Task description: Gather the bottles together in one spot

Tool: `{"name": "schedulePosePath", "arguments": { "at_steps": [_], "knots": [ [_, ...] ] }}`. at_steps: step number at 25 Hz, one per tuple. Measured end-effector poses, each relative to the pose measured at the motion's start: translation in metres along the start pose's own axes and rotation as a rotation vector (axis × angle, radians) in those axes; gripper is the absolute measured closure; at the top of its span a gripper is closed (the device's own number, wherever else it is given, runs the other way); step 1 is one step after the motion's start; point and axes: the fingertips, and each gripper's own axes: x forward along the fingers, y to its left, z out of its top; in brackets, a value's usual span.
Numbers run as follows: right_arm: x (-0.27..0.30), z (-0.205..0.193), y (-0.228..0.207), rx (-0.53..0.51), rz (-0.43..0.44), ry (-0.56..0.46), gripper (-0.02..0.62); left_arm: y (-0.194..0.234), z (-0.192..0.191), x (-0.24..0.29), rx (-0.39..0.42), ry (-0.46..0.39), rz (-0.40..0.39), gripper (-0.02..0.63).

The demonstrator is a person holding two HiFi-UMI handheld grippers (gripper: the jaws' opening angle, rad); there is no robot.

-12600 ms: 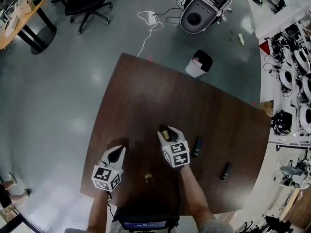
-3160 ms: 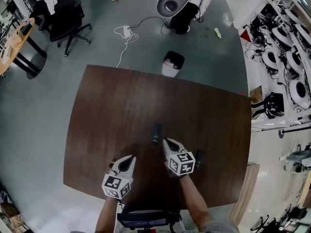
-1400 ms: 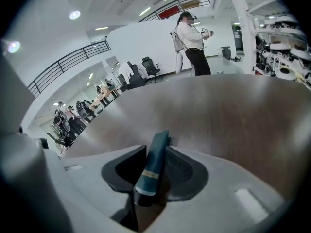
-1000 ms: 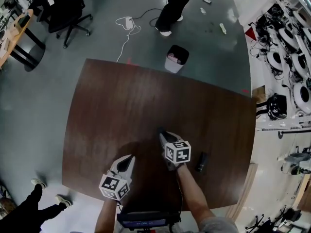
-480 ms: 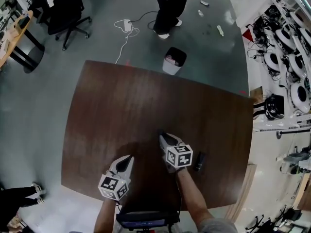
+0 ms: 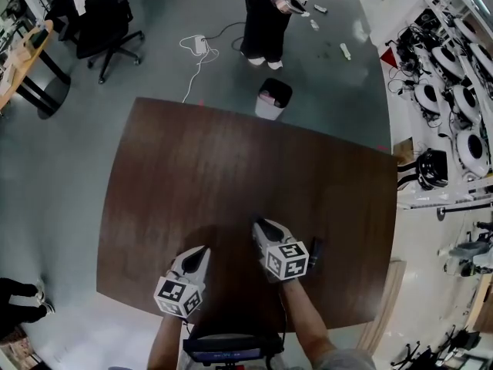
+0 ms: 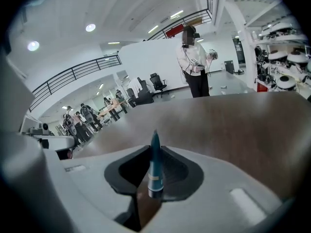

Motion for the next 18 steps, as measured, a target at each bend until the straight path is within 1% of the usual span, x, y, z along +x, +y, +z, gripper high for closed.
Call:
{"name": "schedulePosePath", "arguments": {
  "at_steps": [6, 13, 18],
  "knots": [
    [-0.021, 0.003, 0.007, 0.0, 0.005, -0.047, 0.525, -0.008, 0.001, -0.009, 0.017, -0.01, 0.003, 0.604],
    [-0.048, 0.005, 0.027, -0.045, 0.046, -0.15, 0.525, -0.015, -0.002, -0.026, 0.039, -0.041, 0.023, 0.604],
    [-0.065, -0.003, 0.044, -0.08, 0.071, -0.165, 0.525, -0.024, -0.007, -0.039, 0.051, -0.062, 0.035, 0.604]
  ]
}}
